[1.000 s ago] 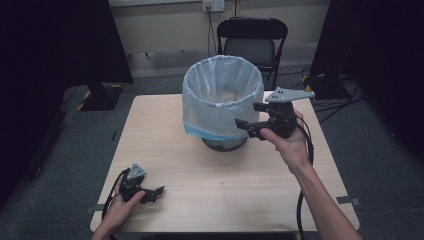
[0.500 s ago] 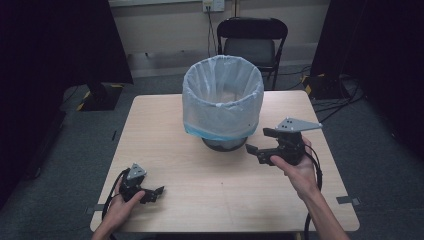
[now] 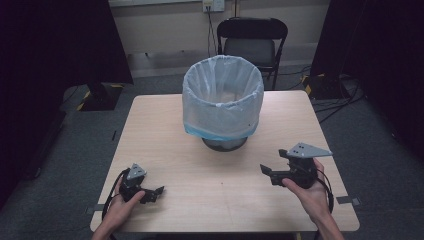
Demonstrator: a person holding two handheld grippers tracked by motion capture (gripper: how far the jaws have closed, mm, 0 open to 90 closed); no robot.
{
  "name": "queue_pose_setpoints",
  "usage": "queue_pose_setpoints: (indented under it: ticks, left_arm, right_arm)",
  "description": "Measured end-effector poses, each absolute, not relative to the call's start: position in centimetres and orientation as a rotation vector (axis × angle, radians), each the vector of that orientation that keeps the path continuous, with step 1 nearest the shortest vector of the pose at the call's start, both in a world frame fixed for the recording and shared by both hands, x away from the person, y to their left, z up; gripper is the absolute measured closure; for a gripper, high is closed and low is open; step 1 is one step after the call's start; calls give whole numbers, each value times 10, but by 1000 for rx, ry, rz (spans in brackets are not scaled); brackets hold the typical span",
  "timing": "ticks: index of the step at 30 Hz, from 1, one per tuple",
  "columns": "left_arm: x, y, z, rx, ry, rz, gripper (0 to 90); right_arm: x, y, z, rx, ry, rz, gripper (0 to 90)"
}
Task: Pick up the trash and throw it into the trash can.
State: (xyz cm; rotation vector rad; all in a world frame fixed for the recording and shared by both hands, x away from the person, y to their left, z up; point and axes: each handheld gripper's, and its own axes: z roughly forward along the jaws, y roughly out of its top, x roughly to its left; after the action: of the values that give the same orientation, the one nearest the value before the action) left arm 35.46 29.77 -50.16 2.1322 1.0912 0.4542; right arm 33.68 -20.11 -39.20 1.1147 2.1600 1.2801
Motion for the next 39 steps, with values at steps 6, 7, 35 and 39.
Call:
queue_pose_setpoints:
  ticks: [6,7,35,39]
  left_arm:
    - [355,298,-502,2133,1091,454,0]
    - [355,298,-502,2133,1091,454,0]
    - [354,298,-502,2132,1094,456,0]
    - [354,298,-502,2134,1092,455,0]
  right_arm:
    - [341,-209,-428,1187,2159,1192,175]
    - [341,-211,-432,1200,2157,1181,175]
    - [359,-241,-498,1467,2053,907,141]
    - [358,-237,-499,1452,2045,886,133]
